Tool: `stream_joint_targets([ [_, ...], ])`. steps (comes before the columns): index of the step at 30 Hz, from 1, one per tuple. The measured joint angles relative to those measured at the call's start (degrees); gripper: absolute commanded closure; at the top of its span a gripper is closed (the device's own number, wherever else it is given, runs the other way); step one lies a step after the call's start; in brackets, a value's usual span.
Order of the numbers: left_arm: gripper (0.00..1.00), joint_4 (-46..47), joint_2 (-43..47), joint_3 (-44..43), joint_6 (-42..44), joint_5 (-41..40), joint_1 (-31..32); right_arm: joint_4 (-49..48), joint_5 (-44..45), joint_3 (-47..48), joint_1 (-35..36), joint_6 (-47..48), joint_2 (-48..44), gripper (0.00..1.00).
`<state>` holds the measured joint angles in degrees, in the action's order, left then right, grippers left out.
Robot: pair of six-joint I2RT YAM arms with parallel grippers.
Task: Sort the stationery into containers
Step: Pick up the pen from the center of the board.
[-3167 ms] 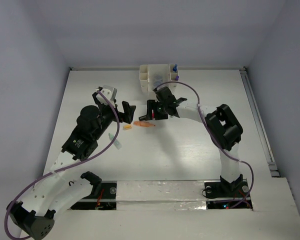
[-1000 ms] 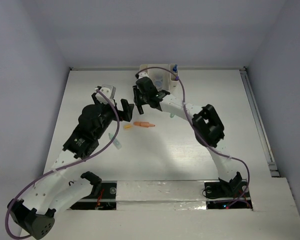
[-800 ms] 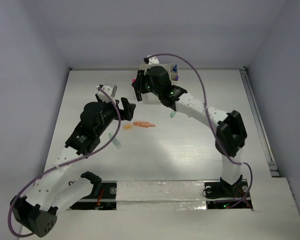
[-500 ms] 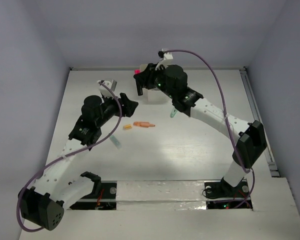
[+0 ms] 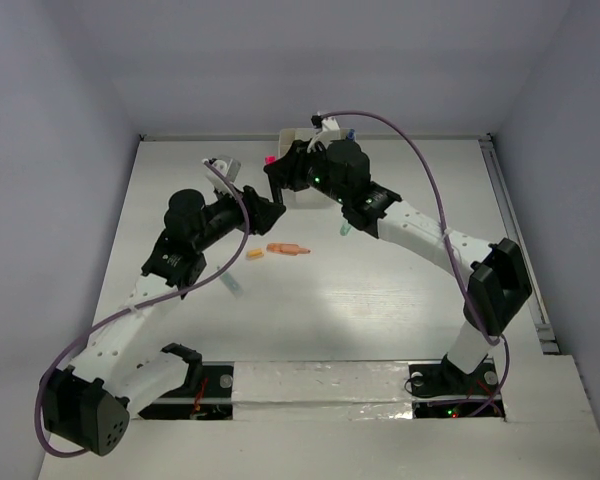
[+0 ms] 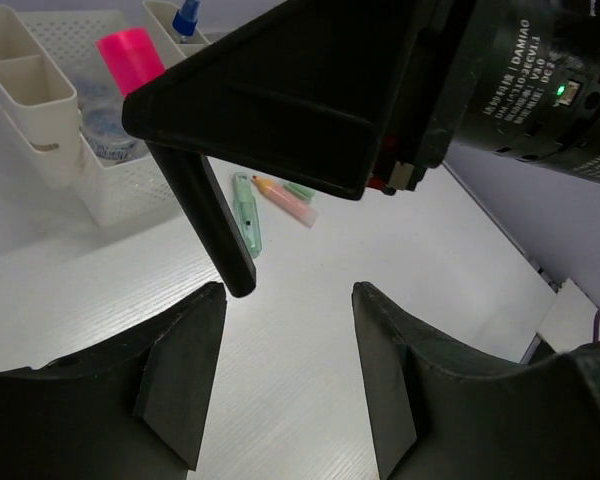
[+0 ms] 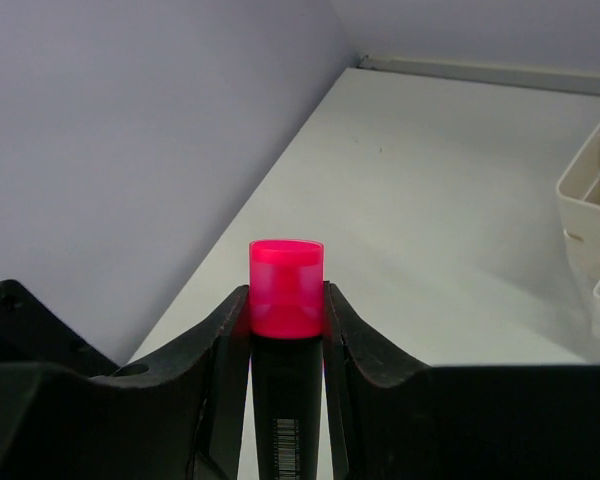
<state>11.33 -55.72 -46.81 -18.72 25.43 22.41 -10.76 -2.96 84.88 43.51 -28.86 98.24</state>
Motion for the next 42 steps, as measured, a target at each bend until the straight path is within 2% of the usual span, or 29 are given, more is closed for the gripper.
stream_joint_targets([
  [9, 0.54, -0.5, -2.3, 0.0, 0.1, -1.4, 0.0, -0.4, -3.8, -0.9, 0.1, -2.1, -0.1, 0.9],
  [15, 0.64, -0.6, -2.3, 0.0, 0.2, -3.2, 0.0, -0.5, -5.1, -1.5, 0.1, -2.7, -0.5, 0.9],
  [20, 0.65, -0.7, -3.4, 0.0, 0.4, -3.5, 0.0, -1.1, -6.3, -2.9, 0.4, -3.4, -1.6, 0.9],
  [22, 0.74, -0.9, -4.0, -0.1, 0.3, -3.4, 0.0, -1.3, -6.8, -3.0, 0.7, -3.5, -1.8, 0.9],
  [26, 0.84, -1.0, -4.3, -0.2, 0.4, -3.2, 0.0, -1.5, -6.8, -3.1, 0.9, -3.5, -1.9, 0.9],
  [27, 0.99, -1.1, -4.3, -0.2, 0.4, -3.3, 0.0, -1.7, -6.8, -3.2, 0.9, -3.5, -1.9, 0.9],
  [29, 1.0, -2.1, -4.3, -0.2, 0.5, -4.3, -0.2, -1.6, -6.9, -3.3, 0.9, -3.5, -2.1, 0.89],
  [31, 1.0, -2.6, -4.4, -0.6, 0.7, -4.5, -0.3, -1.7, -7.0, -3.3, 0.9, -3.5, -2.1, 0.8],
  [32, 1.0, -2.7, -4.4, -0.7, 0.9, -4.6, -0.2, -1.6, -7.0, -3.3, 0.9, -3.4, -2.3, 0.7],
  [33, 1.0, -2.8, -4.4, -0.9, 1.0, -4.5, -0.3, -1.6, -7.0, -3.3, 0.8, -3.2, -2.4, 0.45],
  [34, 1.0, -2.8, -4.3, -0.9, 1.2, -4.2, -0.3, -1.4, -7.0, -3.3, 0.8, -3.1, -2.6, 0.37],
  [36, 1.0, -2.8, -4.1, -0.9, 1.8, -3.5, -0.3, -0.4, -9.3, -3.3, 0.5, -2.4, -3.2, 0.26],
  [39, 1.0, -2.7, -3.6, -0.9, 2.2, -0.4, -0.3, -0.2, -17.4, -3.5, -1.5, -3.0, -4.5, 0.16],
  [42, 1.0, -1.4, -2.8, -0.9, 2.1, 4.0, -0.3, -2.1, -27.6, -5.7, -6.5, -4.3, -7.2, 0.09],
])
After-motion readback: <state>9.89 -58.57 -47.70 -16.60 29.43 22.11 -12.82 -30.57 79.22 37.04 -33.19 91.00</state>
